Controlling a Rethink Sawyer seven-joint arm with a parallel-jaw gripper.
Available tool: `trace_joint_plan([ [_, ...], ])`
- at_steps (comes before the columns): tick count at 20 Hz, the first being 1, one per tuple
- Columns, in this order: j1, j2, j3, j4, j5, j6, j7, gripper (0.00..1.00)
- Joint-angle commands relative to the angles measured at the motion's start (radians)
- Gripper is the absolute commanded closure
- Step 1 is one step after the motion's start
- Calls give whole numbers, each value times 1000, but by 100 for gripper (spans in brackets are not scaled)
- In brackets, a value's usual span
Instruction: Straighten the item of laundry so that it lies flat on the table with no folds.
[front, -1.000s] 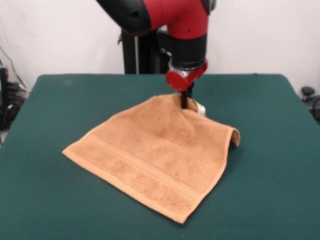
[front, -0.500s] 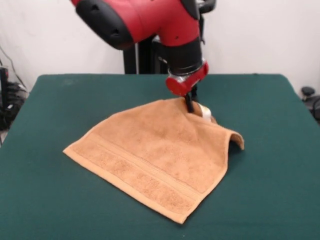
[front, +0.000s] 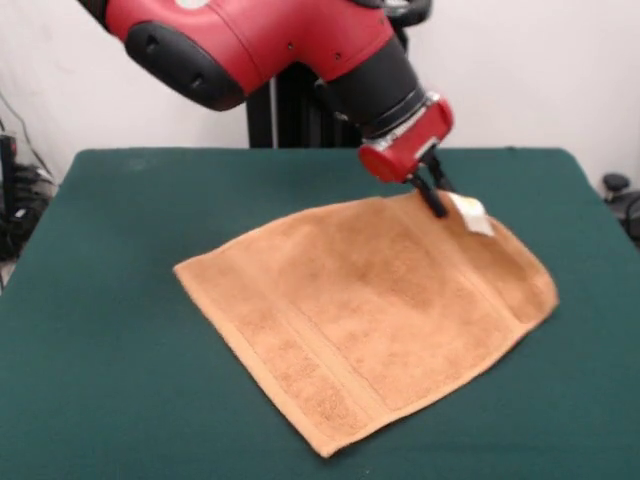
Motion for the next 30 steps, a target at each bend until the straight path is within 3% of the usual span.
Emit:
trace_joint_plan([
  [1, 39, 90, 147, 12, -22, -64, -341, 100],
  [4, 82, 39, 86, -4, -57, -26, -291, 100],
  [7, 161, -18, -38, -42, -125, 52, -259, 100],
  [13, 232, -38, -158, -82, -96, 210, -254, 100],
  [18, 244, -43, -183, -91, -110, 179, -232, 100],
  [30, 242, -26, -167, -70, -151, 120, -301, 100],
])
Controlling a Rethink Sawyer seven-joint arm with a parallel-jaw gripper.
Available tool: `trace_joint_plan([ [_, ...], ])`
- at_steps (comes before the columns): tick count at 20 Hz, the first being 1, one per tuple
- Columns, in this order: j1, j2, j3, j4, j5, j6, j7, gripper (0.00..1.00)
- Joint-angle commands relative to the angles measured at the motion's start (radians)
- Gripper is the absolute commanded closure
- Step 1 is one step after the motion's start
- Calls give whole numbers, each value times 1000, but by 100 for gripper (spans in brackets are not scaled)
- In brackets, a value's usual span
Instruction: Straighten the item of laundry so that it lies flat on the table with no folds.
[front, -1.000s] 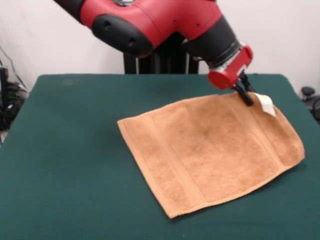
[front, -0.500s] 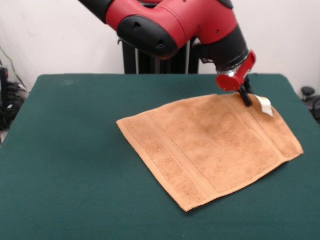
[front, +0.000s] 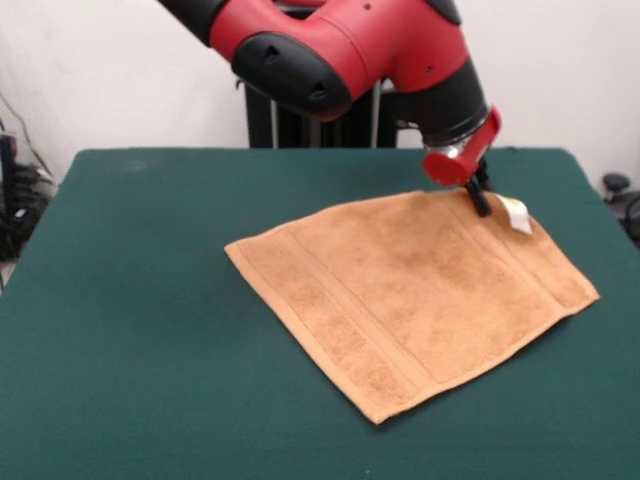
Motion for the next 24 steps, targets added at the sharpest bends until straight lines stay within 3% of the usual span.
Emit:
trace_joint_plan([
  [1, 36, 12, -76, -69, -69, 64, -302, 100],
  [11, 49, -7, -84, -74, -86, 62, -277, 100],
  [12, 50, -9, -86, -74, -89, 62, -275, 0],
  [24, 47, -14, -78, -77, -93, 60, -271, 0],
])
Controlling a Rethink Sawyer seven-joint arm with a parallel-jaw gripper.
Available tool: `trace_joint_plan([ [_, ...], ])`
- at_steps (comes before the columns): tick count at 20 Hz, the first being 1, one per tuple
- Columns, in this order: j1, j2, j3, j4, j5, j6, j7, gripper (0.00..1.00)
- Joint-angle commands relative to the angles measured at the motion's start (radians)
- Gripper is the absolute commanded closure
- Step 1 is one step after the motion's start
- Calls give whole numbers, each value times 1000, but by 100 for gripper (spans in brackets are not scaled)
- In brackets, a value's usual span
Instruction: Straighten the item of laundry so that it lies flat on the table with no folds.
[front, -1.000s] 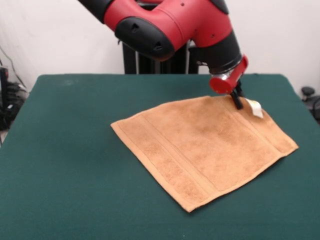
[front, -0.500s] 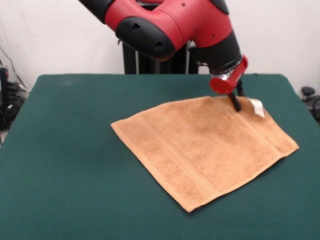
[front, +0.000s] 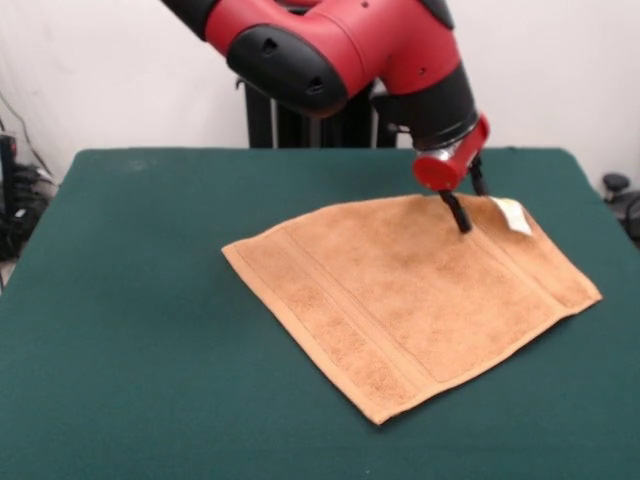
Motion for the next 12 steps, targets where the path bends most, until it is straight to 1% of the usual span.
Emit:
trace_joint_plan([
  [1, 31, 28, -64, -73, -18, 76, -300, 0],
  [2, 29, 23, -61, -66, -10, 82, -299, 0],
  [3, 17, 17, -43, -47, 30, 110, -307, 0],
  [4, 12, 0, -31, -30, 47, 119, -302, 0],
  [6, -19, -60, 39, 32, 129, 151, -294, 0],
  [7, -44, -104, 98, 74, 192, 171, -286, 0],
  [8, -58, -123, 128, 93, 224, 181, -283, 0],
  [9, -80, -143, 170, 121, 276, 205, -280, 0],
  [11, -102, -159, 209, 146, 314, 214, -278, 0],
  [12, -104, -158, 211, 149, 322, 220, -279, 0],
])
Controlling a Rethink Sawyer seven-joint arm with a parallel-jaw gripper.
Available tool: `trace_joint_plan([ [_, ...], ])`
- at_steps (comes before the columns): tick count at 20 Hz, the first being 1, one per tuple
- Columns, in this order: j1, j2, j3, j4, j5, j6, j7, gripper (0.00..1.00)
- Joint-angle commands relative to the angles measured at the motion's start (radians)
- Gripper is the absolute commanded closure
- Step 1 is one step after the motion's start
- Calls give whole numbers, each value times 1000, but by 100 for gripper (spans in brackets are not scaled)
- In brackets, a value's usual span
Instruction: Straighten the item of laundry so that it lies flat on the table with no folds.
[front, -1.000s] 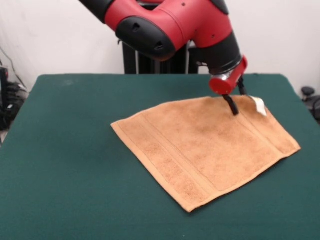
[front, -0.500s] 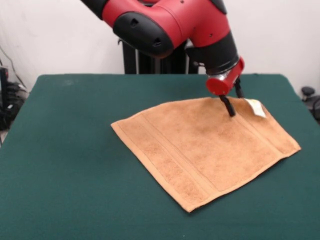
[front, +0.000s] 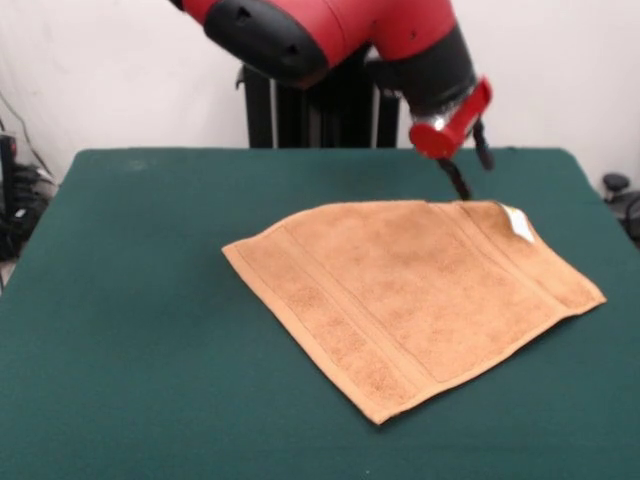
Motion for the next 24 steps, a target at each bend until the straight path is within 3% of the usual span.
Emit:
trace_joint_plan([
  [1, -33, -79, 125, 80, 149, 189, -282, 0],
  [6, -35, -46, 75, 42, 142, 229, -309, 0],
  [13, -57, -92, 72, -10, 64, 210, -348, 0],
  [16, -47, -88, 38, -13, 67, 267, -365, 0],
  [24, -61, -91, 77, 5, 71, 269, -394, 0],
])
